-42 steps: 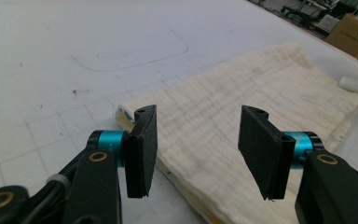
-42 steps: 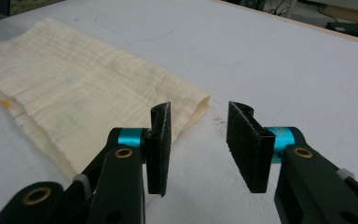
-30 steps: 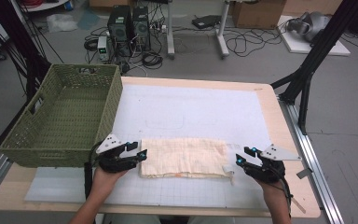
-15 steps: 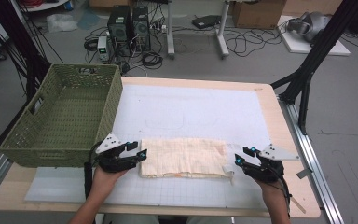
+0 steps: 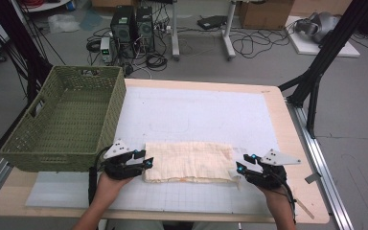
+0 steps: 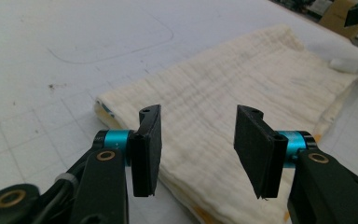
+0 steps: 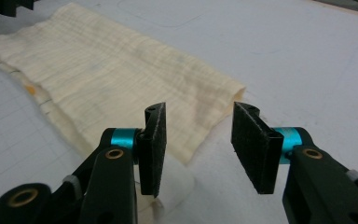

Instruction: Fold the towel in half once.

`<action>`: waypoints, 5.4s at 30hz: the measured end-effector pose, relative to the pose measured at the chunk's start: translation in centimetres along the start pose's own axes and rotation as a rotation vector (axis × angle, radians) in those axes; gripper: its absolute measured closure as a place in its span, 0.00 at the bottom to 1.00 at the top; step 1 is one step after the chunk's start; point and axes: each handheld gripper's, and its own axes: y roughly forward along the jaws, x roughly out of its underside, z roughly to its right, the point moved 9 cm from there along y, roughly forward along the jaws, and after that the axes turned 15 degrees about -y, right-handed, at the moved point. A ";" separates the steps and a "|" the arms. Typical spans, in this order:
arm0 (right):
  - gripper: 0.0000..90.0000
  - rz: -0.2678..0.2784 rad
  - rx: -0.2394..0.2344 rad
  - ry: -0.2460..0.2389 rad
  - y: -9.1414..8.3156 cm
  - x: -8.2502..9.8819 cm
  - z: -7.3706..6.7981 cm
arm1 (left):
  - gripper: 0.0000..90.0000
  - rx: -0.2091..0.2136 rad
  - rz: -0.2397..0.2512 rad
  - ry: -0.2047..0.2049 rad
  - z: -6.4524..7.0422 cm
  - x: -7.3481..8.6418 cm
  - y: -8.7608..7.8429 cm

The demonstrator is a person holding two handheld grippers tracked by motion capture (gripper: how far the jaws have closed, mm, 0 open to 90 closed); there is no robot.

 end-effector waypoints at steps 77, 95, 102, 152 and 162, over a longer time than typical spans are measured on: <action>0.77 -0.188 -0.130 -0.005 -0.2 1.5 -2.6 | 0.59 -0.070 0.061 0.020 -0.8 -2.5 0.0; 0.54 -0.257 0.012 0.074 9.5 -0.3 2.7 | 0.52 -0.239 -0.050 -0.001 -4.4 -2.9 5.1; 0.94 -0.266 -0.020 0.050 8.6 0.0 2.9 | 0.96 -0.263 -0.101 0.102 -3.7 -2.3 5.2; 0.22 0.010 0.188 0.097 -1.0 0.5 3.8 | 0.22 0.002 0.216 0.011 0.0 -4.7 0.5; 0.14 0.015 0.178 0.105 -0.6 0.3 3.9 | 0.22 0.032 0.219 0.000 0.0 -4.7 0.5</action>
